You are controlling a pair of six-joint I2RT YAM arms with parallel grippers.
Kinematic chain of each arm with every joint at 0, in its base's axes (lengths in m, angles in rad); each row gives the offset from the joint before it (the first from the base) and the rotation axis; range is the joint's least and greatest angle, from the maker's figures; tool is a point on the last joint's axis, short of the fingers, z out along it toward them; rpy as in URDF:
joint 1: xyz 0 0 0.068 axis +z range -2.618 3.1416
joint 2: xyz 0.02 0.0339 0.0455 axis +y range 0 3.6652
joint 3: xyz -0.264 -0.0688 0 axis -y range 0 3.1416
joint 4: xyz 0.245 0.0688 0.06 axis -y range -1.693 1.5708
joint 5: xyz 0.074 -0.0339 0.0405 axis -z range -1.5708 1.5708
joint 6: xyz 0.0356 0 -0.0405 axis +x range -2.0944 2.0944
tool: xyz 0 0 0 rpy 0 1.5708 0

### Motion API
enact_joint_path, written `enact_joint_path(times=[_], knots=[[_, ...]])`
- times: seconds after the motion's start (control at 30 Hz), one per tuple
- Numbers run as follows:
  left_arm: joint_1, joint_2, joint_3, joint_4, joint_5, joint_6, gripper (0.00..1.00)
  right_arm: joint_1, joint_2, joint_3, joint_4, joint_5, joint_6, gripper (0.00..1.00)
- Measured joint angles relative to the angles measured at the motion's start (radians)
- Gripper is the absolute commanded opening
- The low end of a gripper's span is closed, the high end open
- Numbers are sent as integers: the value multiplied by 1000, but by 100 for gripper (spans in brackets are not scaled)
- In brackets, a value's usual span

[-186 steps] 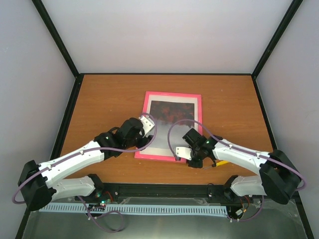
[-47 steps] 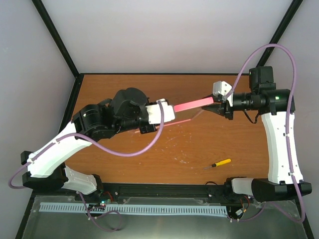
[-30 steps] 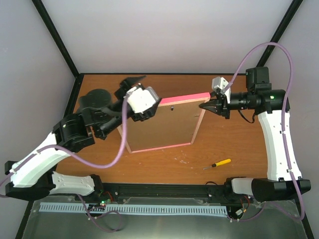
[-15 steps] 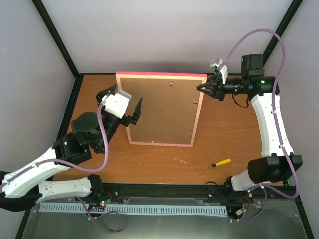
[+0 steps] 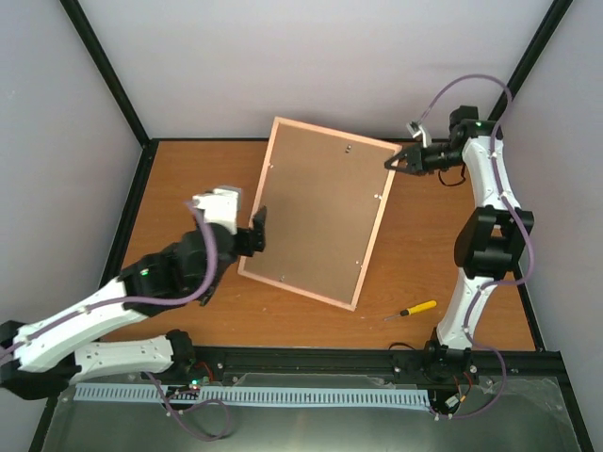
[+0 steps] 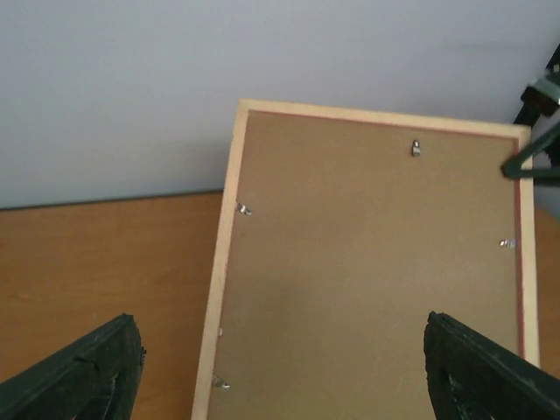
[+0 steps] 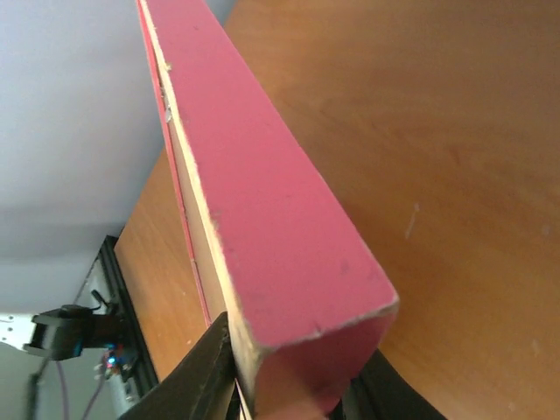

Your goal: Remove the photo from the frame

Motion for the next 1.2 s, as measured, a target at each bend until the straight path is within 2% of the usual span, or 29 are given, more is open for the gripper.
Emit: enact_joint_path(times=[0.1, 0.2, 0.4, 0.53, 0.87, 1.0, 1.1, 1.2], knots=[[23, 129, 30, -57, 37, -51, 87, -11, 74, -27, -45, 8, 9, 3], [99, 241, 22, -58, 143, -69, 87, -11, 106, -56, -63, 21, 12, 3], [408, 252, -95, 13, 408, -106, 87, -13, 169, -68, -68, 26, 21, 3], [506, 309, -127, 40, 520, -135, 87, -19, 249, -70, -46, 26, 56, 3], [522, 371, -274, 118, 662, -185, 87, -21, 441, -68, -19, 53, 133, 4], [523, 372, -323, 156, 703, -208, 88, -21, 460, -62, -11, 52, 150, 15], [525, 376, -343, 167, 715, -222, 88, -21, 466, -61, 1, 52, 162, 29], [526, 390, -356, 175, 723, -231, 88, -18, 467, -61, 40, 93, 162, 36]])
